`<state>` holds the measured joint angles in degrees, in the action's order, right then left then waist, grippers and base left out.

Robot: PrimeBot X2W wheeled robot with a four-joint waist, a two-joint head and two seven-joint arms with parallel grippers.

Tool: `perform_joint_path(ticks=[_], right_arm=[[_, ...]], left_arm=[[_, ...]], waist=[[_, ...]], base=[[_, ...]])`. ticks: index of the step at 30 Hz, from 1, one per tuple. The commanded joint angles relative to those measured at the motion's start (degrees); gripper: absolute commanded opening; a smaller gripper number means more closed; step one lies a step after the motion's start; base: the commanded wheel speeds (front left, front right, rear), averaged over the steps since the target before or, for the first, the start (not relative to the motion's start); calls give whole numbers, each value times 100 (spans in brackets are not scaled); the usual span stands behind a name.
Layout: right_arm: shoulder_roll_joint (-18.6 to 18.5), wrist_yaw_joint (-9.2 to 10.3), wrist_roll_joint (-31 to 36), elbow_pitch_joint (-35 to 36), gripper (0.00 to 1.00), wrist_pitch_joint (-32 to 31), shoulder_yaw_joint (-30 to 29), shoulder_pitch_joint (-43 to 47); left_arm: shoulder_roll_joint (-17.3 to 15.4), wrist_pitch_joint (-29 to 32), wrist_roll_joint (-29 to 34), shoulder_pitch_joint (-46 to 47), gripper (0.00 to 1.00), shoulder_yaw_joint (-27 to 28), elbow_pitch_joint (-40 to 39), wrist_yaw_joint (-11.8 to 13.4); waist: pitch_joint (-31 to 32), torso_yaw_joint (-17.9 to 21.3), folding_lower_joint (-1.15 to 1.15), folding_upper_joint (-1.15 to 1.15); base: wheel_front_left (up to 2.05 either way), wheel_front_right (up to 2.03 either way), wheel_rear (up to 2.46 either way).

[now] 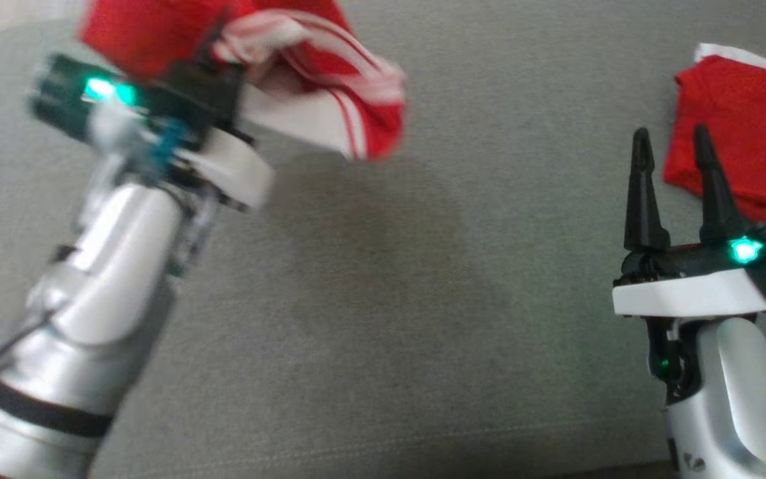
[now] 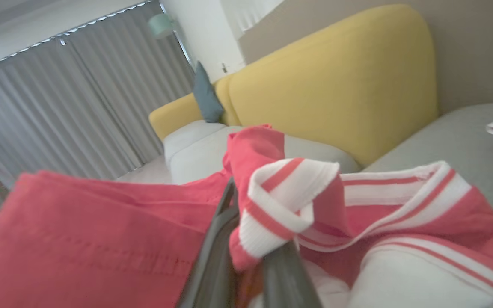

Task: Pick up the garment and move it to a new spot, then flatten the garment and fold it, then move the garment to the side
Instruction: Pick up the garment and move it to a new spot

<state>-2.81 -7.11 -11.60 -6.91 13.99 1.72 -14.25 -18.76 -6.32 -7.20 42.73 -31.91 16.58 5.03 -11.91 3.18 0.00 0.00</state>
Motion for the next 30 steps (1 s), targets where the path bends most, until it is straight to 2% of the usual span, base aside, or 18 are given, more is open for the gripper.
perform_joint_path(ticks=[1,4,5,6,7,8,9,14,20,26,30], right_arm=[[-7,-37,-39,197,100,66,160,2],[-7,-37,-77,224,100,78,184,-20],[-7,-37,-96,232,100,83,199,-32],[-7,-37,-108,234,100,86,203,-35],[-7,-37,-119,236,100,88,210,-39],[-7,-37,-131,238,100,89,215,-46],[-7,-37,-146,241,100,91,217,-55],[-7,-37,-155,266,100,96,133,-48],[-7,-37,-74,260,100,99,4,-9],[-7,-37,40,220,100,99,-86,45],[-7,-37,73,193,100,89,-87,48]], left_arm=[[-7,39,100,252,0,50,-183,18],[403,70,244,186,0,-370,-41,20],[729,24,290,131,0,-627,135,25],[909,-23,278,96,0,-736,248,21],[1090,-80,243,58,36,-824,373,20],[1228,-157,207,29,86,-909,497,9],[1334,-239,160,-2,100,-991,619,-7],[1556,-549,-168,-16,100,-1252,1024,-42],[1582,-794,-605,91,100,-1050,1051,91],[1428,-855,-685,28,100,-914,932,-10],[1284,-862,-649,-91,100,-916,820,-30]], waist=[[-8,176,0,0],[-33,385,0,0],[-53,524,0,0],[-61,585,0,0],[-76,648,0,0],[-98,703,0,0],[-122,748,0,0],[-205,764,0,0],[-152,399,0,0],[21,-107,0,0],[100,-294,0,0]], base=[[0,0,0],[0,0,0],[0,0,0],[0,0,0],[0,0,0],[0,0,0],[0,0,0],[0,0,0],[0,0,0],[0,0,0],[0,0,0]])
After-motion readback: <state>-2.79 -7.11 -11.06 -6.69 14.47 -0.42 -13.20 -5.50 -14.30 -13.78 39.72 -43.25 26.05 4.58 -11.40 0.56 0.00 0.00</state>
